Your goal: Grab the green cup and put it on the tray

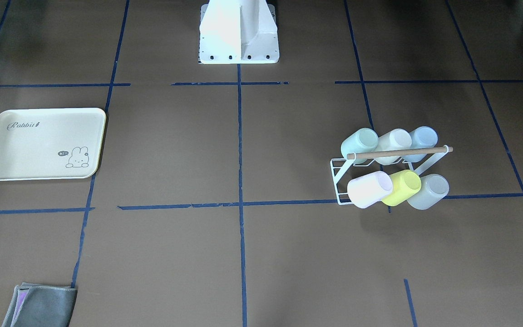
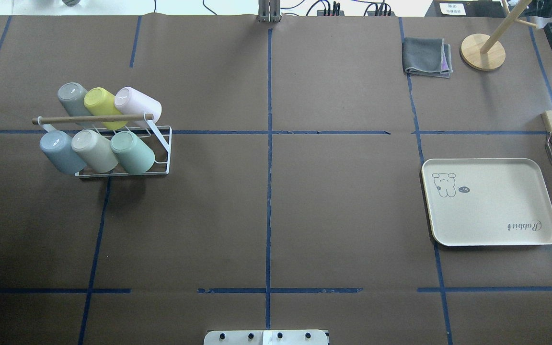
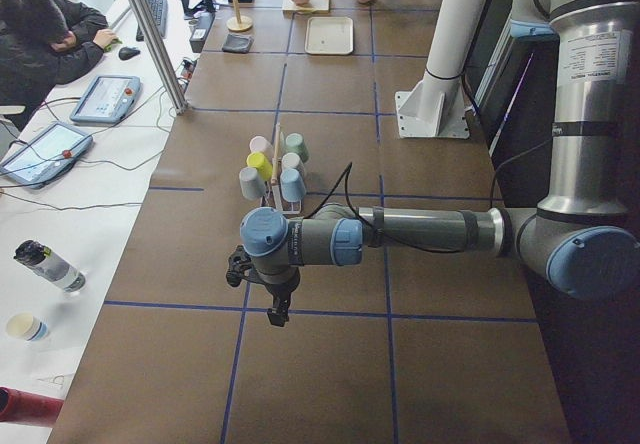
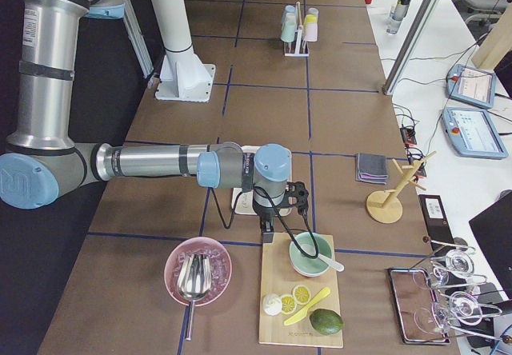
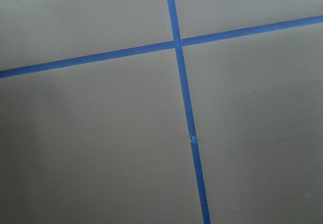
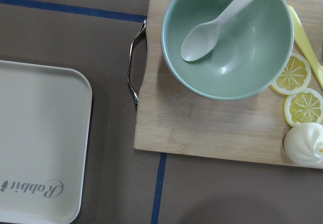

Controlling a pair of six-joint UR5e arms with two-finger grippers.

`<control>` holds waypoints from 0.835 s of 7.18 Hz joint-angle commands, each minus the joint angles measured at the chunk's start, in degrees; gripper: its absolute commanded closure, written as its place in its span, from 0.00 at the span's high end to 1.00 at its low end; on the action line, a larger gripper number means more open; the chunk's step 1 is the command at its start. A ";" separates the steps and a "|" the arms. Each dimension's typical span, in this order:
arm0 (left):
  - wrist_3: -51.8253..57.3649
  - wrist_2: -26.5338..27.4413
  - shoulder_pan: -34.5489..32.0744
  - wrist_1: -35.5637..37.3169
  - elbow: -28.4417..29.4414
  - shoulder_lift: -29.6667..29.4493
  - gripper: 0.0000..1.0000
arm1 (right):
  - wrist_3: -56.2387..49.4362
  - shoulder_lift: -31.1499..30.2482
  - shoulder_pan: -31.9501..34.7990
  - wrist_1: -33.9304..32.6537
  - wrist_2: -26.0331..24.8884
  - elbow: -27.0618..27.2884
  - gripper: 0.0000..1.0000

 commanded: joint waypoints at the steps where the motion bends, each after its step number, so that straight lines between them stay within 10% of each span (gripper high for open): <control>1: -0.17 0.26 0.00 -0.18 0.26 -0.17 1.00 | -0.15 0.11 -0.99 0.00 0.05 1.14 1.00; 4: -0.26 0.27 0.00 -0.44 0.09 -0.35 1.00 | 7.53 0.02 -5.80 1.74 3.20 1.42 1.00; 6: -0.26 0.18 0.09 -0.53 0.35 -0.26 1.00 | 25.70 -3.21 -11.08 22.66 2.95 -1.11 1.00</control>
